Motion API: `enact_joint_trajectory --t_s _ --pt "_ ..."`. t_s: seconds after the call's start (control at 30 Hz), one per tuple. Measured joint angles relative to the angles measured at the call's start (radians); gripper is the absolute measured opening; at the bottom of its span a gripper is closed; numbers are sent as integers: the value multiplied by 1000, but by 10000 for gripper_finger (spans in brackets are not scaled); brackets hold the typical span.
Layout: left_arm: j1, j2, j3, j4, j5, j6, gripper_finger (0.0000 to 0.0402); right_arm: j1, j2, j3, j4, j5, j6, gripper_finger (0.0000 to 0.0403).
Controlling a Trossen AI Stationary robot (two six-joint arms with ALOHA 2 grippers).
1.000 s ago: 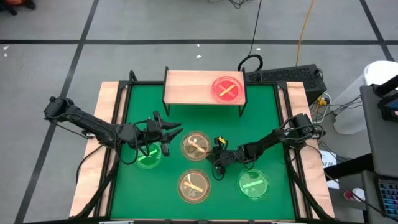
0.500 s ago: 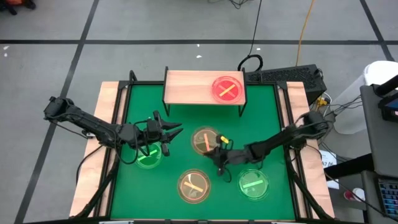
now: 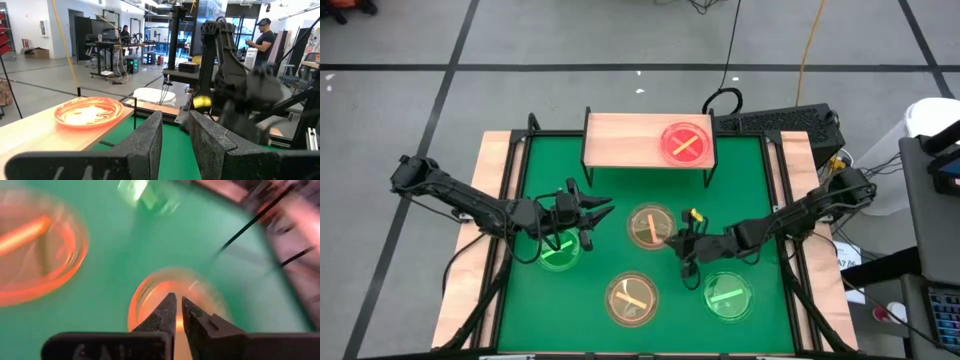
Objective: Place and stack plates onto a shelf
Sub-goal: Put the top orange plate on the shelf
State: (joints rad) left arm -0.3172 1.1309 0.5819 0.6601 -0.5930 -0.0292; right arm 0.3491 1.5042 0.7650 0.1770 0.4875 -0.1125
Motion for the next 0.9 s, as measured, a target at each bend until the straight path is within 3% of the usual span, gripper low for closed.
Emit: enact_joint_trajectory --t_s 0.2,0.4,0.53,0.73,0.9 --pt "0 0 0 0 0 -6 102 1 109 -19 -23 -83 30 73" --pt "0 0 0 -7 0 -10 102 -9 206 -19 25 -64 -12 132" --pt "0 0 0 -7 0 -9 102 -29 260 -19 53 27 -13 149" --pt "0 0 0 -10 0 -9 102 -46 315 -16 76 51 -2 126" --pt "0 0 0 -11 0 -9 102 -47 320 -16 89 38 2 56"
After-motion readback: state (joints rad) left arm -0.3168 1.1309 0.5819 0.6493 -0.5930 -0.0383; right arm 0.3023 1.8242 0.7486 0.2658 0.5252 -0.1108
